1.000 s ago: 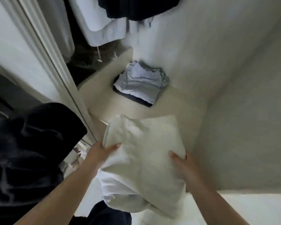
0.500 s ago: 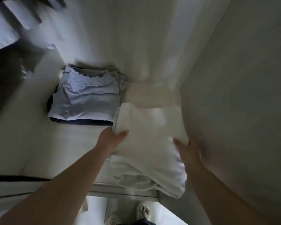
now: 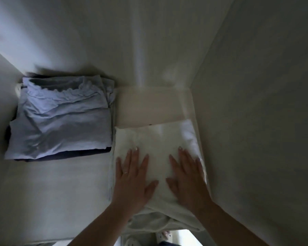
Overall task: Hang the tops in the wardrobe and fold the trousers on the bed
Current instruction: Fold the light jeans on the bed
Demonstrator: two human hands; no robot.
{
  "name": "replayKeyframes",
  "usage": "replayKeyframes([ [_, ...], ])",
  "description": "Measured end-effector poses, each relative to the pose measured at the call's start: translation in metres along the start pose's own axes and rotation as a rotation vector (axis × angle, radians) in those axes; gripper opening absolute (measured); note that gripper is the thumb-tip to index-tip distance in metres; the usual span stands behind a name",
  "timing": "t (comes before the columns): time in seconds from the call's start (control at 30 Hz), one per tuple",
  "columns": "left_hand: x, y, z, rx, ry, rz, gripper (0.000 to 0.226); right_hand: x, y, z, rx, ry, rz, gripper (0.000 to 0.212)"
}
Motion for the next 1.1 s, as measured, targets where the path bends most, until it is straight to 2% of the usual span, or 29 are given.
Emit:
replayKeyframes([
  [0.1, 0.007, 0.003, -0.025, 0.045, 0.085, -0.003, 0.076, -0.004, -0.016, -0.028, -0.05, 0.147, -0.082, 0.062],
  [0.2, 0.026, 0.002, -0.041, 0.054, 0.116, -0.028, 0.075, 0.003, -0.029, -0.046, -0.057, 0.187, -0.125, 0.063],
  [0.4, 0.09, 0.002, -0.038, 0.058, 0.041, -0.078, 0.076, 0.056, -0.058, -0.06, -0.087, 0.168, -0.159, 0.067],
  [0.67, 0.154, 0.019, -0.042, 0.108, 0.034, -0.038, 0.082, 0.121, -0.078, -0.078, -0.114, 0.144, -0.141, 0.067],
  [0.83, 0.192, 0.031, -0.042, 0.124, -0.034, -0.035, 0.081, 0.161, -0.084, -0.083, -0.071, 0.109, -0.125, 0.066],
  [0.97, 0.201, 0.035, -0.046, 0.102, -0.055, -0.05, 0.082, 0.169, -0.088, -0.093, -0.07, 0.178, -0.137, 0.067],
  [1.1, 0.208, 0.04, -0.054, 0.046, 0.096, -0.002, 0.078, 0.183, -0.088, -0.092, -0.097, 0.333, -0.164, 0.067],
])
Point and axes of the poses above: each hand's wrist, its own x-axis towards the middle knuckle, its own z-axis out of the back of the hand, y = z × x, the point moved 9 cm from there along x, towards the middle knuckle, and after that the axes turned 9 degrees about -y, right-handed, at the moved point
